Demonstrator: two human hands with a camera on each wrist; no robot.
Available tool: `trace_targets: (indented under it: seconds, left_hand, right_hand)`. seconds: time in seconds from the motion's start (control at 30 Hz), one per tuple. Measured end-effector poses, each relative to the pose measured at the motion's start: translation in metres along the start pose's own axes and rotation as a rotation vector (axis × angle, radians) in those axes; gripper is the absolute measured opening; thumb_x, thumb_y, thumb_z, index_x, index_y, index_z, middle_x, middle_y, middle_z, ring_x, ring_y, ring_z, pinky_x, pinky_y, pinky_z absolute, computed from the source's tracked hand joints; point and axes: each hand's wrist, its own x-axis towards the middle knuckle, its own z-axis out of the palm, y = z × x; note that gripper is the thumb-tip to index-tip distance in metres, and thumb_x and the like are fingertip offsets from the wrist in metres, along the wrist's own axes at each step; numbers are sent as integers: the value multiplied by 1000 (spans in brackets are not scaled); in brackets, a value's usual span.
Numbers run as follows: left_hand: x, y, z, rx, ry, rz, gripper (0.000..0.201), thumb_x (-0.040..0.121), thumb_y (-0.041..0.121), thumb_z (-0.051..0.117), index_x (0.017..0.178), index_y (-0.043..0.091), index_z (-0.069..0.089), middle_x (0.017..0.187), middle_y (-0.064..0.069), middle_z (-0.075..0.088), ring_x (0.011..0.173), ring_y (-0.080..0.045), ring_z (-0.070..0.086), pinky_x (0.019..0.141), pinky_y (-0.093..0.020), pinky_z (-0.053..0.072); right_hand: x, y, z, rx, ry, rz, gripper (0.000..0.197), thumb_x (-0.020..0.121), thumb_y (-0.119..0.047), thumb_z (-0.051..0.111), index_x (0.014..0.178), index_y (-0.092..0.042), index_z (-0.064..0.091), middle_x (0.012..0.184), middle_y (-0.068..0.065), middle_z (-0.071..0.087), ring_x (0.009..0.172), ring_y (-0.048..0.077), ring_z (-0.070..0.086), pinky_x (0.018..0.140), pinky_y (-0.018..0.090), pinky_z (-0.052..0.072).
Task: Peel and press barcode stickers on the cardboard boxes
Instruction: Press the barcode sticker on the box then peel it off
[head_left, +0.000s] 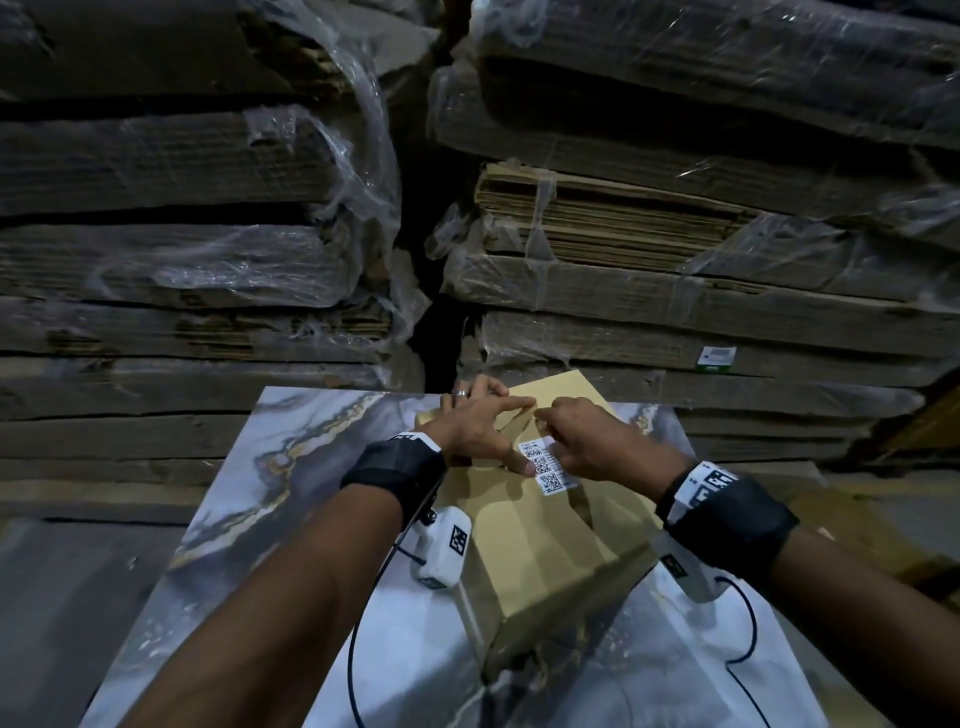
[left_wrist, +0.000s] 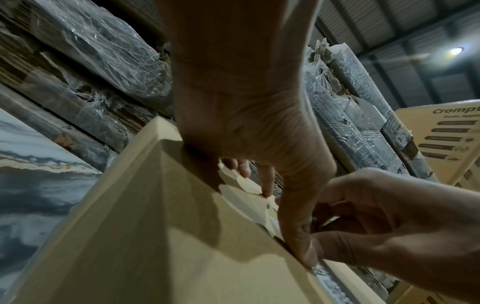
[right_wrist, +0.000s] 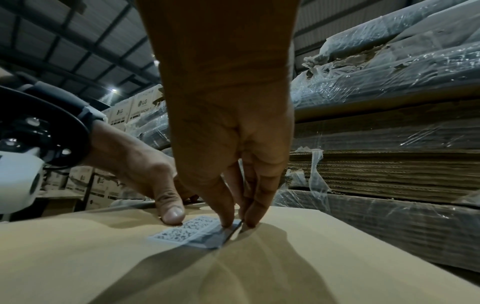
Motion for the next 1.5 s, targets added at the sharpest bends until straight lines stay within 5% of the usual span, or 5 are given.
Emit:
trace_targets:
  seconds: [0.27, 0.6, 0.8, 1.1, 1.5]
  left_hand:
    - [-2, 1, -2, -19, -25, 3, 104, 59, 67, 87, 149, 52, 37, 137, 7, 23, 128, -19, 23, 114, -41, 16]
    - [-4, 3, -1, -30, -6, 6, 104, 58, 67, 87, 149, 51, 38, 137, 7, 24, 128, -19, 22, 112, -40, 14]
    - [-6, 4, -1, -46, 12, 7, 101, 59, 63, 88, 147, 53, 40, 137, 6, 26, 127, -19, 24, 116, -46, 14]
    - [-5, 3, 1, -51, 23, -7, 103, 57, 66, 88, 147, 51, 41, 137, 8, 26, 130, -21, 23, 117, -46, 13]
    - [-4, 0, 2, -67, 35, 3, 102, 55, 66, 88, 146, 51, 43, 134, 8, 27, 126, -20, 24, 114, -44, 15]
  right_hand:
    - [-5, 2, -1, 39, 21, -49, 31, 90, -11, 64, 120, -3, 62, 108, 16, 61, 101, 33, 56, 82, 39, 42]
    - [-4, -2, -11, 49, -7, -28, 7, 82, -5, 60, 88, -2, 63, 81, 13, 62, 81, 36, 58, 71, 42, 44]
    - [-10, 3, -6, 194, 145, -10, 49, 84, -4, 67, 132, -7, 63, 99, 10, 65, 93, 29, 63, 78, 35, 48]
    - [-15, -5, -3, 138, 182, -7, 35, 83, -3, 70, 117, -6, 74, 99, 10, 77, 95, 29, 70, 82, 41, 56]
    - [0, -6, -2, 336, 111, 138, 39, 79, 0, 58, 113, -15, 69, 76, -5, 66, 72, 12, 58, 63, 22, 40]
